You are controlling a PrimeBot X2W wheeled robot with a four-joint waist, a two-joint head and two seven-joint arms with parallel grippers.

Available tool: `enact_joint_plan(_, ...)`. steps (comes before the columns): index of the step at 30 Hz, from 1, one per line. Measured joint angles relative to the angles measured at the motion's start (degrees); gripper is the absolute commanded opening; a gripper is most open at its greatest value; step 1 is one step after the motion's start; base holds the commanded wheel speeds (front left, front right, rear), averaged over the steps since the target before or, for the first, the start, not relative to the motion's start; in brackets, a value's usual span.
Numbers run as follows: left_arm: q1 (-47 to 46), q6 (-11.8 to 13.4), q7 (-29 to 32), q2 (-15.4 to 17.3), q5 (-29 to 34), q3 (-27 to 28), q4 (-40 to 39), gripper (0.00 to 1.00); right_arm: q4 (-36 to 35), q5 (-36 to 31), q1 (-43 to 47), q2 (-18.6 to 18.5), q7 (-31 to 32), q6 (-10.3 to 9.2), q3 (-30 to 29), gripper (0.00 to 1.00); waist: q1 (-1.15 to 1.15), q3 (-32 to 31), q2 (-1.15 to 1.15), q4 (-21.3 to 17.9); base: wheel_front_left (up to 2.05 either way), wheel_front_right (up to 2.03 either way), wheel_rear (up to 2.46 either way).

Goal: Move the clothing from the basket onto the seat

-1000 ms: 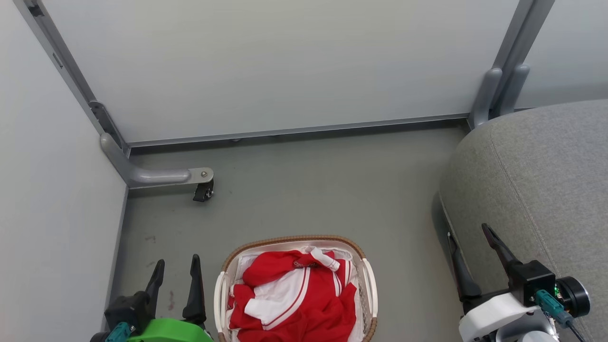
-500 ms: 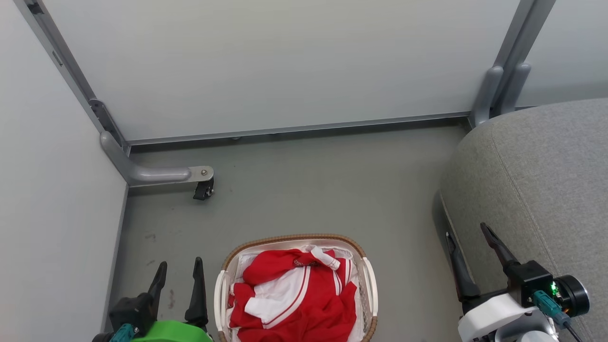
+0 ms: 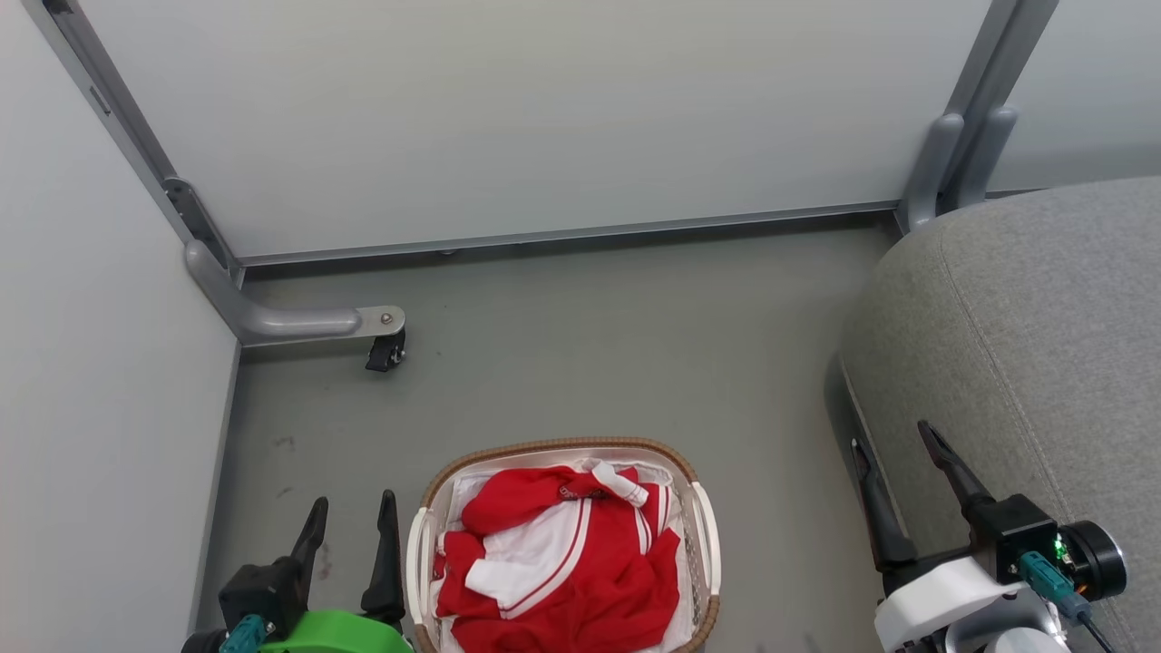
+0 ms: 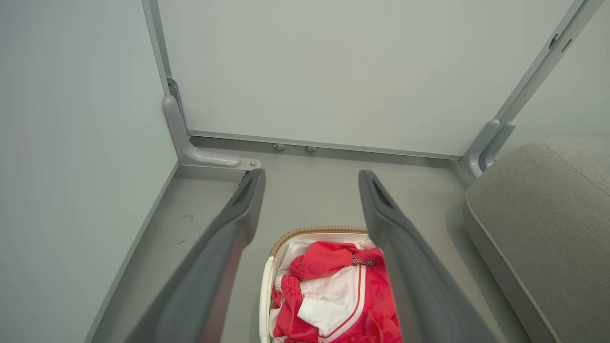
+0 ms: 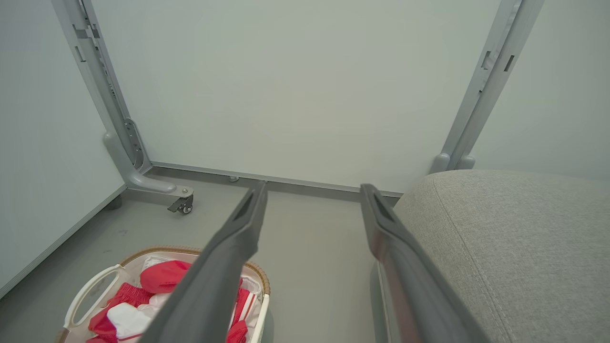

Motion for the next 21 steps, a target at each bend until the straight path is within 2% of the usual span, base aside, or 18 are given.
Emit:
enact_joint_plan(11, -7.1, -0.8, 0.0, 0.0, 4.4, -3.2, 2.9, 1.00, -1.3, -0.2, -4.4, 0.0, 0.0, 0.02, -0.4, 1.00, 0.00, 6.1, 0.00, -1.4, 0.00, 0.00, 0.00)
enact_joint_plan(21, -21.0, -1.2, 0.0, 0.1, 8.8, -9.0, 16.6, 1.00, -2.7, -0.2, -11.5, -0.1, 0.0, 0.02, -0.3, 1.00, 0.00, 15.6, 0.00, -3.2, 0.00, 0.00, 0.00)
